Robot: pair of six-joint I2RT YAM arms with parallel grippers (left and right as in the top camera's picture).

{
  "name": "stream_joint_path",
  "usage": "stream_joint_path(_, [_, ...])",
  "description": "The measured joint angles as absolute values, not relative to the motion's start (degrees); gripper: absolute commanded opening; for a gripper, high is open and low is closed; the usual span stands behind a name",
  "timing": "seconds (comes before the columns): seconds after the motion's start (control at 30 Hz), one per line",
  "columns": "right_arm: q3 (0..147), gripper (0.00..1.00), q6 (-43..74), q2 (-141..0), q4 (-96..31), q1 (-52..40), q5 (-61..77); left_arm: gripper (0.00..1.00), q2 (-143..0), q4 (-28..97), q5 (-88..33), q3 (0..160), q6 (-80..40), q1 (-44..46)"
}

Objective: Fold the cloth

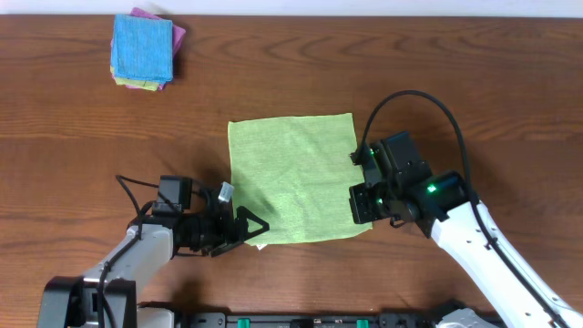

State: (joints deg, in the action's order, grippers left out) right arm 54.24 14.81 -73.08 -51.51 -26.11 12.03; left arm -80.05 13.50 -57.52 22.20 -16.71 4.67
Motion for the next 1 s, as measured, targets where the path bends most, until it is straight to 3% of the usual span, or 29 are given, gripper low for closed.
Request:
stream_joint_path(0.2, [54.2, 0.01, 14.8, -73.1, -51.5, -26.1, 12.0, 1.00, -80.3, 14.5, -59.4, 21.9, -16.8, 4.7])
stream_joint_path(0.33, [54.2, 0.02, 14.8, -73.1, -50.9, -26.1, 12.0, 0.82, -80.4, 14.3, -58.1, 21.6, -16.7, 4.7])
stream_joint_path(0.43, [54.2, 0.02, 14.8, -73.1, -50.5, -26.1, 12.0, 0.58, -80.5, 14.2, -56.8, 21.3, -17.3, 4.7])
stream_joint_path(0.6, [54.2, 0.02, 14.8, -73.1, -50.4, -26.1, 12.0, 0.57, -80.6, 14.7, -55.3, 21.0, -17.0, 4.7])
stream_joint_path(0.67, [54.2, 0.01, 14.8, -73.1, -50.3, -26.1, 12.0, 0.50, -80.6, 15.4, -55.1, 21.0, -17.1, 4.7])
stream_joint_path(0.83, [54.2, 0.01, 14.8, -73.1, -50.3, -26.1, 12.0, 0.47, -80.6, 18.0, -54.6, 21.0, -17.5, 4.7])
stream_joint_path(1.0, [54.2, 0.02, 14.8, -73.1, -50.3, -26.1, 12.0, 0.36, -80.6, 18.8, -54.0, 21.0, -17.9, 4.7])
